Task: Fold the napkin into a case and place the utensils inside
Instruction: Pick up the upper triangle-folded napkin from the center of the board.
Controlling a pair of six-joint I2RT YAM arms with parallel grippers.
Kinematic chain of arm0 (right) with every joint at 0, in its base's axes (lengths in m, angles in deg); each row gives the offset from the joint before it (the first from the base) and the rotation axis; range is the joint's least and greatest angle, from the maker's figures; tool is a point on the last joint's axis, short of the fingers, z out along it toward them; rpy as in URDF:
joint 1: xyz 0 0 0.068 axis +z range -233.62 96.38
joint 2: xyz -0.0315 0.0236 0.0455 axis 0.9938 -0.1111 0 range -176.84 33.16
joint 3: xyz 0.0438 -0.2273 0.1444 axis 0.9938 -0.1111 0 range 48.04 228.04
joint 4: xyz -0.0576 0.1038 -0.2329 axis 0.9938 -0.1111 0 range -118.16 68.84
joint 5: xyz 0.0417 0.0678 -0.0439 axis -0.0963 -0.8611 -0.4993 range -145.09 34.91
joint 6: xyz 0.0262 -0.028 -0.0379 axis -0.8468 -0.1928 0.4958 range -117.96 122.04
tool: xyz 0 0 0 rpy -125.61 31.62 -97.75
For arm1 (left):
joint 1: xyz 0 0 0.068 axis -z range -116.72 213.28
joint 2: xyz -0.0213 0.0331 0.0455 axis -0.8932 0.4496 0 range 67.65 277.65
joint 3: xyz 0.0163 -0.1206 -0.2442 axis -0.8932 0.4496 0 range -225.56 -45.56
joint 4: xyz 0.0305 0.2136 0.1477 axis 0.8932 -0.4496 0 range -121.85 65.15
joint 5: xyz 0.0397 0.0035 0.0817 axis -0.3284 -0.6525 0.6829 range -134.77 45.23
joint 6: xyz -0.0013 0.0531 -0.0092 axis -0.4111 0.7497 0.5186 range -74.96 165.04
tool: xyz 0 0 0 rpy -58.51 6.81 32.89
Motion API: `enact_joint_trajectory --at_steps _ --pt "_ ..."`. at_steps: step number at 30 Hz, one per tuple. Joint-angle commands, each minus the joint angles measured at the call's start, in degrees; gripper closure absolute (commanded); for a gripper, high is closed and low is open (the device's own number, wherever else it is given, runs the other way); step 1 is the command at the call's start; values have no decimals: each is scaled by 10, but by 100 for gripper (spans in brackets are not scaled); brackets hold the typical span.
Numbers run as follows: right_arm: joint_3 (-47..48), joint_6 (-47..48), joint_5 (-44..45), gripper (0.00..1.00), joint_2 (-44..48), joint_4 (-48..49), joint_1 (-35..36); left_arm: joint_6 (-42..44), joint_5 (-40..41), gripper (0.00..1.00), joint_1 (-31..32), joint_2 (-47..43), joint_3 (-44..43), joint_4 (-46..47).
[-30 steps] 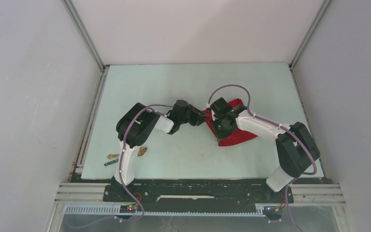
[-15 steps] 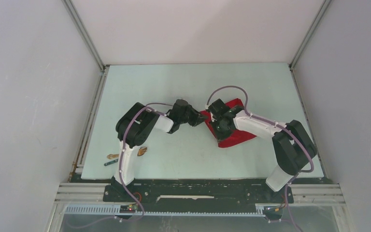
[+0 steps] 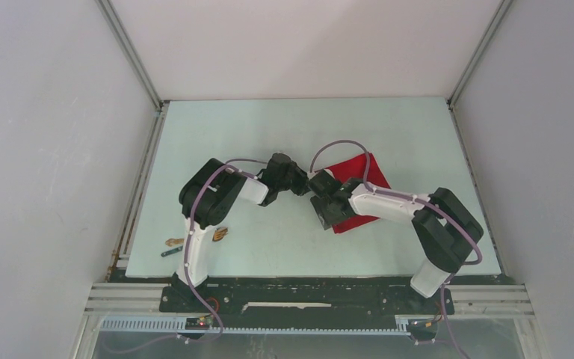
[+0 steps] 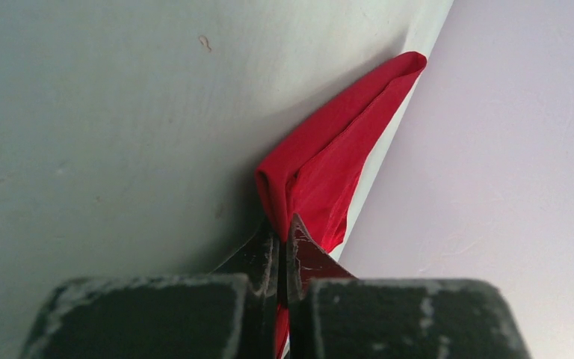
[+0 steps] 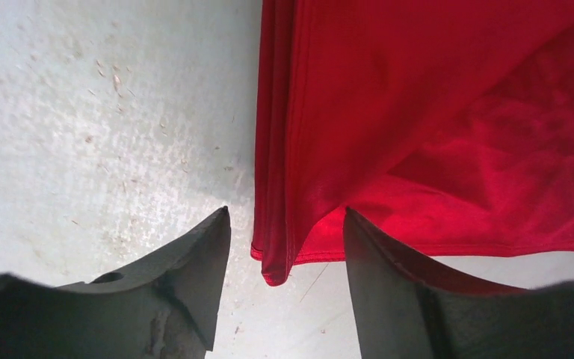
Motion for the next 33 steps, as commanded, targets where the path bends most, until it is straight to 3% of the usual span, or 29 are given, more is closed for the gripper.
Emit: enact_joint_trajectory --at_steps 1,11,18,26,33 --pt "-13 -31 96 33 53 70 21 10 -9 100 -3 -15 -7 -7" --pt "-11 -19 242 33 -9 180 56 -16 -34 100 -6 -7 1 17" --pt "5 13 272 32 -58 218 69 -23 -46 100 -9 1 -5 21" --pt "24 3 356 34 -101 182 102 -23 -48 100 -11 3 -7 21" --pt "16 -64 386 44 -109 115 125 -24 -48 100 -12 4 -9 23"
